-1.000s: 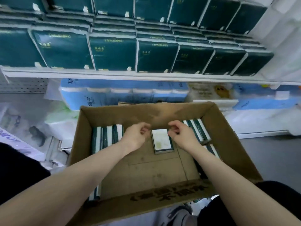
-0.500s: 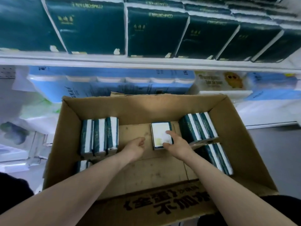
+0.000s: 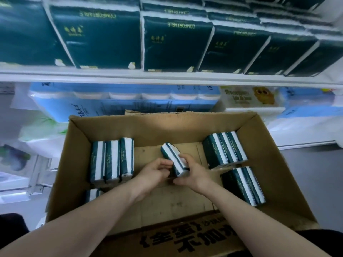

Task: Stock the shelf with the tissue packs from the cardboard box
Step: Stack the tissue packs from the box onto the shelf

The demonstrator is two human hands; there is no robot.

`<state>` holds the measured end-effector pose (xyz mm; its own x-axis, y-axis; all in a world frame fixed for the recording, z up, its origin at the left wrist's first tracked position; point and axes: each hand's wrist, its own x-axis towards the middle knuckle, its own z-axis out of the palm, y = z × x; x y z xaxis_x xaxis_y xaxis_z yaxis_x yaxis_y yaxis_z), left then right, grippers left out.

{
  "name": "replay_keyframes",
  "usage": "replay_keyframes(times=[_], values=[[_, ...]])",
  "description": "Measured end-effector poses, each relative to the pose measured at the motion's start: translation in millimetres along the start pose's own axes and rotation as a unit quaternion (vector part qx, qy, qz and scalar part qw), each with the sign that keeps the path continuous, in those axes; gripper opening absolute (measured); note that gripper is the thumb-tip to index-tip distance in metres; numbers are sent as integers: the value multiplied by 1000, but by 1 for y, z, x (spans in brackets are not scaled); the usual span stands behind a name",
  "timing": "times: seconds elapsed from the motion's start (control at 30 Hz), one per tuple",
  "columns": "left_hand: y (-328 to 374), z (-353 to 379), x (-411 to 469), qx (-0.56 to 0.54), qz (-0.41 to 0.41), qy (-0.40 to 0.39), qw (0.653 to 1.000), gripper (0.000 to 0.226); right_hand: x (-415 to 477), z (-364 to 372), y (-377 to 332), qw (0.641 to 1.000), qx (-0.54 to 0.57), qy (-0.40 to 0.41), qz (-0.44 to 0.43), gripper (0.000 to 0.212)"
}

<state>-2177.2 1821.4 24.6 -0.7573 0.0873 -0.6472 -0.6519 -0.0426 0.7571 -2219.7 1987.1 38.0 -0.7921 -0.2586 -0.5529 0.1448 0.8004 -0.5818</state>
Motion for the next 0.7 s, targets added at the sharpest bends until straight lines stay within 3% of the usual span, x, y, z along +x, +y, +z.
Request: replay_keyframes(times=[0.1,0.23,0.4,0.57,0.7], values=[[12,-3,-7,4,39,-7,999,33,-5,-8,-6,998,-13,65,-11,66],[29,-4,-19,13,101,28,994,45,-7,-23,-7,984,153,86,19,44],[40,-7,-34,74,164,43,983,63,-18,-41,-15,947,318,53,-3,43],[46,-8,-57,68,192,53,978,58,-42,-51,-22,951,307,20,-28,32],[52,-12,-78,64,219,62,972,52,-65,-61,-31,950,302,42,-61,26]])
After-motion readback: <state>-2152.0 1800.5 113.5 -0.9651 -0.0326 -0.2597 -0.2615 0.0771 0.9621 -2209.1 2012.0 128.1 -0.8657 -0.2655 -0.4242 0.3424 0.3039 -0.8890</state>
